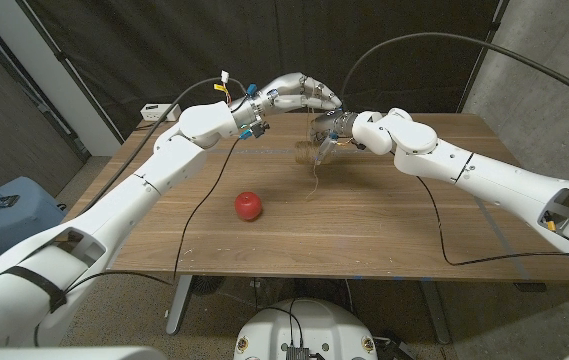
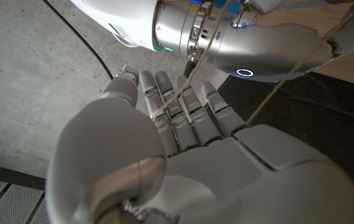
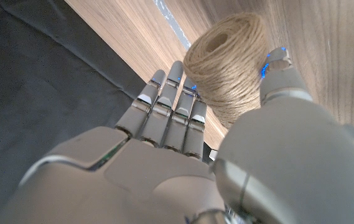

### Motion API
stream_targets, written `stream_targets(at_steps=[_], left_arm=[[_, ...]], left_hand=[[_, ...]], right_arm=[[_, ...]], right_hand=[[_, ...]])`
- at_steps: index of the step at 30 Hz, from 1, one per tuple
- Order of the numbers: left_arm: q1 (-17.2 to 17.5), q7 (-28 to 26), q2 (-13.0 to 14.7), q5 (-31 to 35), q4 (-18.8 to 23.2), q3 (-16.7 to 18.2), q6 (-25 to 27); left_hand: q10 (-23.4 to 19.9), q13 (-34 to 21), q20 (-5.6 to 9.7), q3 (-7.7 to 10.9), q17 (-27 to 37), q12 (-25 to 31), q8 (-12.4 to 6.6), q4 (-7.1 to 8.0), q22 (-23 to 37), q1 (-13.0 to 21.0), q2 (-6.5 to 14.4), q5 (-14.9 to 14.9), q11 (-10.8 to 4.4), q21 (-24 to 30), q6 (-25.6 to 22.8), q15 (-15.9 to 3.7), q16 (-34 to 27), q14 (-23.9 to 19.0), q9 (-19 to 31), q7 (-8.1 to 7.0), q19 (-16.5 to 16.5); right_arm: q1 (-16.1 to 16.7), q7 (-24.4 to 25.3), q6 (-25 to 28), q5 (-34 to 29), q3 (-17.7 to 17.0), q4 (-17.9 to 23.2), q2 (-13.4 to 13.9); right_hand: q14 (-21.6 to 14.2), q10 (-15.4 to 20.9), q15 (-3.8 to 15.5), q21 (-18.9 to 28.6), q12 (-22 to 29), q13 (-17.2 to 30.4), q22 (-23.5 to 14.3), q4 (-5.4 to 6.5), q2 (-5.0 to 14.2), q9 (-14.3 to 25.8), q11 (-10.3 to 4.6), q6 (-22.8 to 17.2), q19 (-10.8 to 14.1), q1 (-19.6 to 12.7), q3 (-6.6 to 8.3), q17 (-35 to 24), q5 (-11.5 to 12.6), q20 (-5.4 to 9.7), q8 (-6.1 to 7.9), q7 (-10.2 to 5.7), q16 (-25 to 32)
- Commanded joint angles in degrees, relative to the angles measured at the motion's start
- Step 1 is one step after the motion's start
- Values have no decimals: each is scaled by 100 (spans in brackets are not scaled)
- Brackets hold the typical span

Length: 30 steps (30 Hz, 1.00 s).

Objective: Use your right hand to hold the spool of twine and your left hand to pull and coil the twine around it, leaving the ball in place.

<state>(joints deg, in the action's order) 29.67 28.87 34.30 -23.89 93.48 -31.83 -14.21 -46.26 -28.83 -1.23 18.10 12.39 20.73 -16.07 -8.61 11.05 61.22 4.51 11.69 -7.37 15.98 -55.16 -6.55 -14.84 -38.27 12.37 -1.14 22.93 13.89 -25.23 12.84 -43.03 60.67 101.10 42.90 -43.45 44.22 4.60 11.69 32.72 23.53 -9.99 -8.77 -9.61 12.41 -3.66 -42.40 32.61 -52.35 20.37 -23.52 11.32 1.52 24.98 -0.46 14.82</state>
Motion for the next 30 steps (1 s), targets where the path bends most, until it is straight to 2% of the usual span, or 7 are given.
stream_targets(at_steps=[1,30], left_arm=[[-82,100,-58,-47,-212,2,-89],[-287,118,-167,46,-524,27,-217]], left_hand=[[-20,-31,2,3,16,-12,-5,-16,27,8,46,46,-4,12,-4,21,13,-34,34,14,39],[-19,-63,1,0,24,-38,11,-19,27,11,50,50,6,13,14,23,23,-31,37,1,41]], right_arm=[[17,-9,65,28,-5,-50,6],[228,-65,196,35,-119,341,296]], right_hand=[[-52,802,864,-19,-6,14,-10,12,703,25,-788,-975,56,-664,-11,-38,23,-5,50,-915,2],[-54,805,870,-22,-33,12,-9,11,720,28,-779,-968,57,-688,-21,-29,26,-2,51,-921,-50]])
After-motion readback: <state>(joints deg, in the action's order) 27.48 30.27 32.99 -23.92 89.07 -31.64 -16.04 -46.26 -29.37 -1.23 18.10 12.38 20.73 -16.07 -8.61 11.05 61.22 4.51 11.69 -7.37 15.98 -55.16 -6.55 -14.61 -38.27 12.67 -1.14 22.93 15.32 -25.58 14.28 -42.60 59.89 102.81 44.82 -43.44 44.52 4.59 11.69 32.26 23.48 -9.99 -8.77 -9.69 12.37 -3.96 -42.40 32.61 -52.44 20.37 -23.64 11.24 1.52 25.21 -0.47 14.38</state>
